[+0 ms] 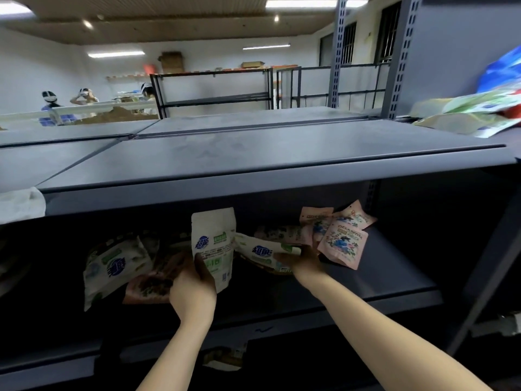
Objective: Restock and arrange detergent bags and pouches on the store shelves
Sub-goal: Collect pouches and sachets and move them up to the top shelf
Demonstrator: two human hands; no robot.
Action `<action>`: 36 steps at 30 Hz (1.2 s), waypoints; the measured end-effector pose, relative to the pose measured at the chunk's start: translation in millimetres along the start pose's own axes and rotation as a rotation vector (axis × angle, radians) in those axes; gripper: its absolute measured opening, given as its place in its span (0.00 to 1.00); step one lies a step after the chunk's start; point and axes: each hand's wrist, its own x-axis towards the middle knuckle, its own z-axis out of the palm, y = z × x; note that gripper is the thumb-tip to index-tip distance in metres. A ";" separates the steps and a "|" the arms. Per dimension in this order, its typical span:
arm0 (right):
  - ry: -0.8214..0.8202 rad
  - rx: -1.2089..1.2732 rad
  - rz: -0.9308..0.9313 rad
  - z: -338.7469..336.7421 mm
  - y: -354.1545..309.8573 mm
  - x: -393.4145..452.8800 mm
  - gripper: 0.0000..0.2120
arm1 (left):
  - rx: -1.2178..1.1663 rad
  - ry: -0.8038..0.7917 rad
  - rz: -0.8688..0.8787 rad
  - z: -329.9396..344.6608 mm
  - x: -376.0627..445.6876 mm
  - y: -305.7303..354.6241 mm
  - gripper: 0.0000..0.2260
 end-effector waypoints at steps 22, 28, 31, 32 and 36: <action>0.779 -0.175 -0.885 -212.0 -56.7 -139.2 0.08 | -0.407 0.065 0.432 -20.3 -106.9 148.8 0.21; 0.701 -0.019 -1.034 -281.7 -104.1 -156.5 0.04 | -0.557 0.124 0.418 -19.0 -137.7 217.1 0.13; 0.637 0.085 -1.109 -327.6 -129.0 -155.3 0.06 | -0.637 0.161 0.400 -11.9 -155.4 258.9 0.11; 0.607 0.112 -1.129 -344.9 -136.3 -153.9 0.08 | -0.656 0.180 0.399 -8.1 -161.9 274.2 0.11; 0.508 0.154 -1.153 -420.6 -159.0 -143.5 0.10 | -0.652 0.299 0.388 9.4 -192.3 337.1 0.13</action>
